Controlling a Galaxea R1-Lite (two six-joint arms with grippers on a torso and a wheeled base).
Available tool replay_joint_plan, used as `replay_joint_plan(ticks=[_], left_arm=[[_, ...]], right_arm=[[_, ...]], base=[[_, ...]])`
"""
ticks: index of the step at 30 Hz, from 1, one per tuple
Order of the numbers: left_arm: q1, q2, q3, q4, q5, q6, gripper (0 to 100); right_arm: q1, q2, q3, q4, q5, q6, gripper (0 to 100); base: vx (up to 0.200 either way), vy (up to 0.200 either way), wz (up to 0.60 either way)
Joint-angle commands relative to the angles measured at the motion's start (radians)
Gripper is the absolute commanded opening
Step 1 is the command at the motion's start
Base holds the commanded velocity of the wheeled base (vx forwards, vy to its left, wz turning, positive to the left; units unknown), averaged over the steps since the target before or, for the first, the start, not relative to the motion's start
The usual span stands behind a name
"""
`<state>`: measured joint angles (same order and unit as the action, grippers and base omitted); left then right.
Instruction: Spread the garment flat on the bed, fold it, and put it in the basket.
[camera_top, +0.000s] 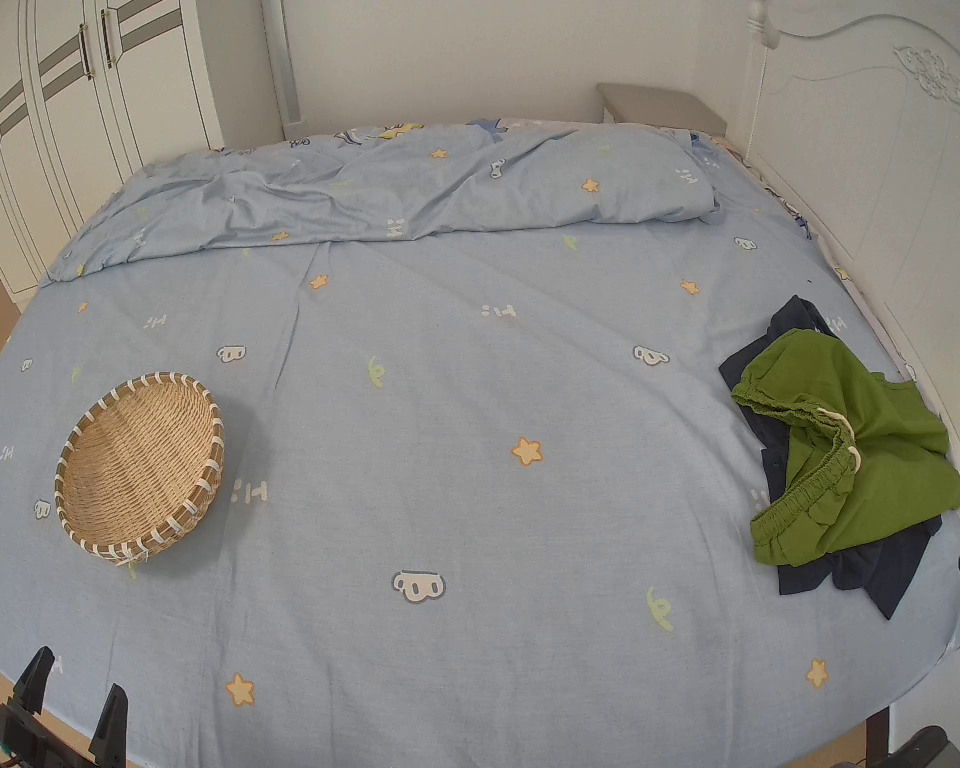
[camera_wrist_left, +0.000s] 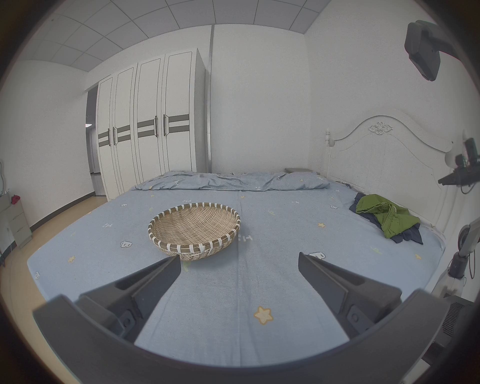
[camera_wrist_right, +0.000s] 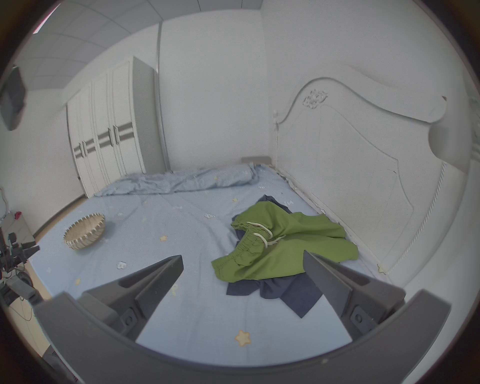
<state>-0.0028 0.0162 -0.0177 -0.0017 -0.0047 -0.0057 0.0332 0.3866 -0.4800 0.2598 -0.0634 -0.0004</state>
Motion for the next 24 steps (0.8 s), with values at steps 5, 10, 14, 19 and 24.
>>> replay_joint_plan(ticks=[5, 10, 14, 19, 24], left_arm=[[0.001, -0.016, 0.018, 0.0, 0.0, 0.0, 100], [0.0, -0.016, 0.018, 0.0, 0.0, 0.0, 100], [0.001, -0.016, 0.018, 0.0, 0.0, 0.0, 100], [0.0, -0.016, 0.018, 0.0, 0.0, 0.0, 100], [0.0, -0.016, 0.018, 0.0, 0.0, 0.0, 100]], right_arm=[[-0.022, 0.867, -0.327, -0.094, -0.156, -0.039, 100], [-0.001, 1.097, -0.404, -0.142, -0.237, -0.016, 100], [0.074, 1.175, -0.391, -0.254, -0.335, 0.002, 100], [0.085, 1.304, -0.445, -0.313, -0.386, 0.011, 100], [0.079, 1.356, -0.483, -0.321, -0.392, 0.019, 100]], base=[[0.0, 0.0, 0.0], [0.0, 0.0, 0.0], [0.0, 0.0, 0.0], [0.0, 0.0, 0.0], [0.0, 0.0, 0.0]])
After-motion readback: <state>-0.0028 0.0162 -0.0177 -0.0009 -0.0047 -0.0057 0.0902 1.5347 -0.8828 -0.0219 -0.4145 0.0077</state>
